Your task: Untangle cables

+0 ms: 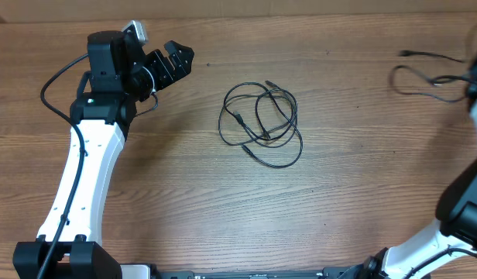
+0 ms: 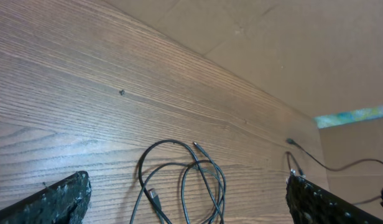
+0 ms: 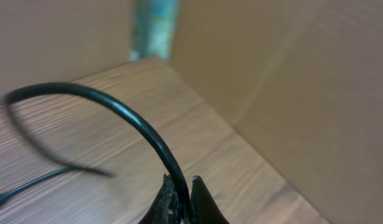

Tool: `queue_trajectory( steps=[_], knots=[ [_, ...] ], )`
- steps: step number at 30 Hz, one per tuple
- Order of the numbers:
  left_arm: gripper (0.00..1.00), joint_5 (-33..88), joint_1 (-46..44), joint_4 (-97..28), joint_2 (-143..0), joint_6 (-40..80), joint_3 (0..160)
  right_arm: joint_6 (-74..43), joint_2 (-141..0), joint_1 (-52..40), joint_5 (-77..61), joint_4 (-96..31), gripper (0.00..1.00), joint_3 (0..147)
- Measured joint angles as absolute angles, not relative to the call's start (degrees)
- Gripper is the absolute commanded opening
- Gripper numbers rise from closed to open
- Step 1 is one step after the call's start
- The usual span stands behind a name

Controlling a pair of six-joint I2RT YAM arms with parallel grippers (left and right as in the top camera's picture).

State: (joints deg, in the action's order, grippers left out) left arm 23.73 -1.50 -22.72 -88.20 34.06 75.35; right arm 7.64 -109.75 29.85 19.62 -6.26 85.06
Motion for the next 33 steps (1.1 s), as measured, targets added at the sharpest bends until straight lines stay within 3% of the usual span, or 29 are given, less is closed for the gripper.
queue_trajectory(
  steps=[6,7,11,12,13,20,28,33],
  knots=[
    [1.0,23.7,-1.5,-22.7,-88.2,34.1,75.4,5.0,-109.8,36.5,11.7,-6.1,0.04,85.1],
    [1.0,23.7,-1.5,-22.7,-88.2,34.1,75.4,4.6,-109.8,37.1,10.8,-6.1,0.11,85.1],
    [1.0,23.7,-1.5,-22.7,-88.2,34.1,75.4,3.6,-109.8,37.8,9.0,-7.1,0.83,85.1],
    [1.0,23.7,-1.5,-22.7,-88.2,34.1,75.4,3.4,-109.8,37.8,8.6,-7.7,0.97,85.1],
    [1.0,23.7,-1.5,-22.7,-88.2,34.1,75.4,3.4,-109.8,37.8,8.3,-8.3,1.0,85.1],
    [1.0,23.7,-1.5,-22.7,-88.2,34.1,75.4,3.2,-109.8,37.8,3.5,-14.5,1.0,85.1],
    [1.0,23.7,-1.5,-22.7,-88.2,34.1,75.4,2.8,-109.8,37.6,-13.8,-19.1,1.0,85.1],
    [1.0,23.7,-1.5,-22.7,-88.2,34.1,75.4,1.7,-108.0,35.8,-14.7,-20.6,1.0,85.1]
  ],
)
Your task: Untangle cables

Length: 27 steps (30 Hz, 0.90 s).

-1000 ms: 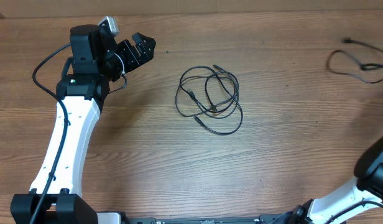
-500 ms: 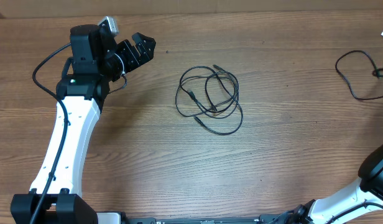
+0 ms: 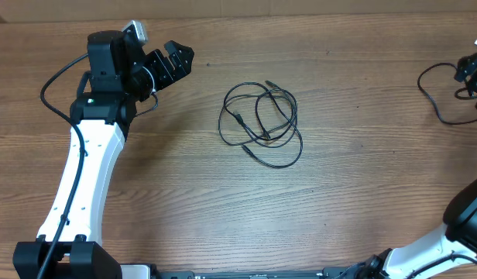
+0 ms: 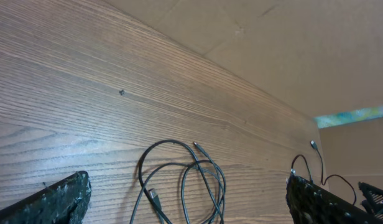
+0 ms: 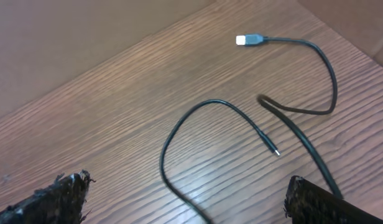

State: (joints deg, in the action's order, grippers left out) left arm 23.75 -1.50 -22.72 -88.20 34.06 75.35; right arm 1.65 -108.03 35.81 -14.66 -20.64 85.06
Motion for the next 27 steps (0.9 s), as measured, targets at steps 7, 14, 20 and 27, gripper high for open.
queue_trajectory(
  steps=[7,14,20,27],
  knots=[
    [1.0,23.7,-1.5,-22.7,-88.2,34.1,75.4,1.3,-98.5,28.8,-12.0,-23.2,1.0,85.3],
    [1.0,23.7,-1.5,-22.7,-88.2,34.1,75.4,1.1,-95.2,15.7,-15.2,-35.8,1.0,86.7],
    [1.0,23.7,-1.5,-22.7,-88.2,34.1,75.4,1.0,-96.2,3.5,-18.4,-41.7,1.0,86.5],
    [1.0,23.7,-1.5,-22.7,-88.2,34.1,75.4,1.1,-102.1,-6.9,-19.5,-44.1,1.0,85.3]
  ],
)
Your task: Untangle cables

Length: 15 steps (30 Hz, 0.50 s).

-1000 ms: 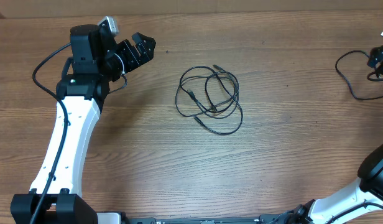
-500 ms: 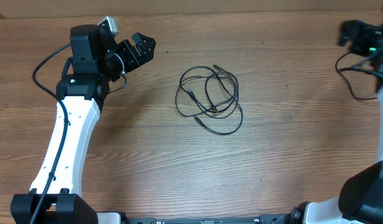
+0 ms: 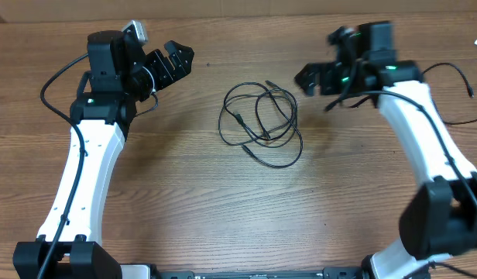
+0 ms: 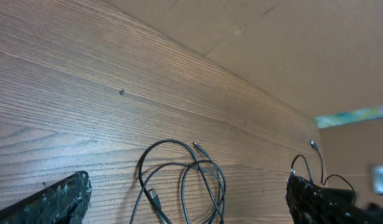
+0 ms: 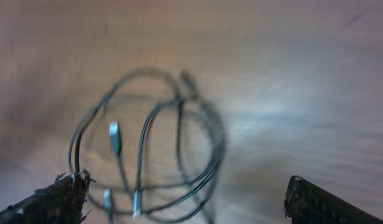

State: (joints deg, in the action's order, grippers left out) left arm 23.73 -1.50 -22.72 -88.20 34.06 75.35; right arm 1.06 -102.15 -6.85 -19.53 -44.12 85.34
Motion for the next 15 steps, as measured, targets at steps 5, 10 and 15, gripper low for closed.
queue_trajectory(
  steps=[5,10,15],
  knots=[
    [1.0,23.7,-1.5,-22.7,-88.2,34.1,75.4,1.7,-106.2,-13.0,-21.1,-47.6,1.0,84.6],
    [1.0,23.7,-1.5,-22.7,-88.2,34.1,75.4,2.6,-106.5,-19.9,-22.2,-47.2,1.0,84.5],
    [1.0,23.7,-1.5,-22.7,-88.2,34.1,75.4,3.0,-106.5,-25.0,-21.8,-44.6,1.0,81.6]
  ],
)
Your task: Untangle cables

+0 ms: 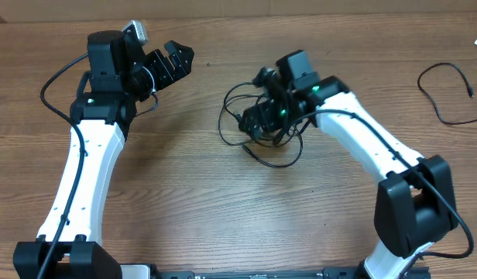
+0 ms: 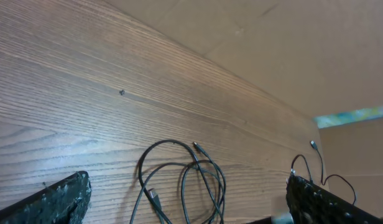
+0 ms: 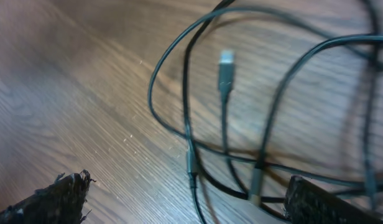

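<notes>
A tangle of thin black cables [image 1: 263,132] lies in loops at the table's centre. My right gripper [image 1: 254,122] hangs open just over the tangle's left part. In the right wrist view its fingers [image 3: 66,198] straddle several crossing strands and a small USB plug [image 3: 226,66], with nothing gripped. A separate black cable [image 1: 447,94] lies alone at the far right edge. My left gripper [image 1: 175,59] is open, raised at the upper left, looking across at the tangle [image 2: 182,177].
The wooden table [image 1: 169,201] is bordered by cardboard walls at the back. The right arm reaches across the centre right of the table. The left arm stands along the left side.
My right gripper was open to the right of the tangle, higher up; now it sits low over the tangle's left part, strands between its fingers. The left arm and the cables are unchanged.
My right gripper was shut on a black cable at the far right edge. Then it was open, with that cable lying loose there. Then it stood near the central tangle, and now it is over it. The left arm stayed still throughout.
</notes>
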Tool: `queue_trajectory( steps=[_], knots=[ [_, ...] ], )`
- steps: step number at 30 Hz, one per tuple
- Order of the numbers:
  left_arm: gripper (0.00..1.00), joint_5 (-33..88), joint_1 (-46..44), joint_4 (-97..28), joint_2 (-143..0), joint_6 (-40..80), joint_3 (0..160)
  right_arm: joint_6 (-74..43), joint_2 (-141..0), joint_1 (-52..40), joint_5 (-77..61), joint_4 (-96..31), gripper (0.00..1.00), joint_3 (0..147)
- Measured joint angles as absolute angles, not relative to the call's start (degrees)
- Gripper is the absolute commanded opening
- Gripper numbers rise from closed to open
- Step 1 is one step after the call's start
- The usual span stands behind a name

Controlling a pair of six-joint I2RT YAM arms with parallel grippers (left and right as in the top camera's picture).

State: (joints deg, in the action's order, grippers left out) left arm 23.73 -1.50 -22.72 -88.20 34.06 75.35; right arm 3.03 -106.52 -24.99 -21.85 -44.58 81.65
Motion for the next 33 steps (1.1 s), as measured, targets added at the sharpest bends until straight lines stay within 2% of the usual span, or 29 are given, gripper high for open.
queue_trajectory(
  steps=[8,11,24,26,27,28,29,33],
  knots=[
    [1.0,23.7,-1.5,-22.7,-88.2,34.1,75.4,3.0,-106.5,-28.5,-21.0,-39.2,1.0,72.6],
    [1.0,23.7,-1.5,-22.7,-88.2,34.1,75.4,3.0,-106.5,-29.6,-20.9,-36.6,0.95,70.6],
    [1.0,23.7,-1.5,-22.7,-88.2,34.1,75.4,3.5,-106.5,-30.3,-16.0,-25.6,0.94,68.1],
    [1.0,23.7,-1.5,-22.7,-88.2,34.1,75.4,5.8,-106.5,-30.3,-14.5,-24.8,0.85,68.1],
    [1.0,23.7,-1.5,-22.7,-88.2,34.1,75.4,6.5,-106.5,-30.3,-14.1,-24.7,0.73,68.1],
    [1.0,23.7,-1.5,-22.7,-88.2,34.1,75.4,7.3,-106.5,-30.3,-13.8,-24.6,0.66,68.1],
    [1.0,23.7,-1.5,-22.7,-88.2,34.1,75.4,8.5,-106.5,-30.3,-13.3,-24.5,0.63,68.1],
    [1.0,23.7,-1.5,-22.7,-88.2,34.1,75.4,9.7,-106.5,-30.2,-12.6,-24.4,0.63,68.1]
  ],
)
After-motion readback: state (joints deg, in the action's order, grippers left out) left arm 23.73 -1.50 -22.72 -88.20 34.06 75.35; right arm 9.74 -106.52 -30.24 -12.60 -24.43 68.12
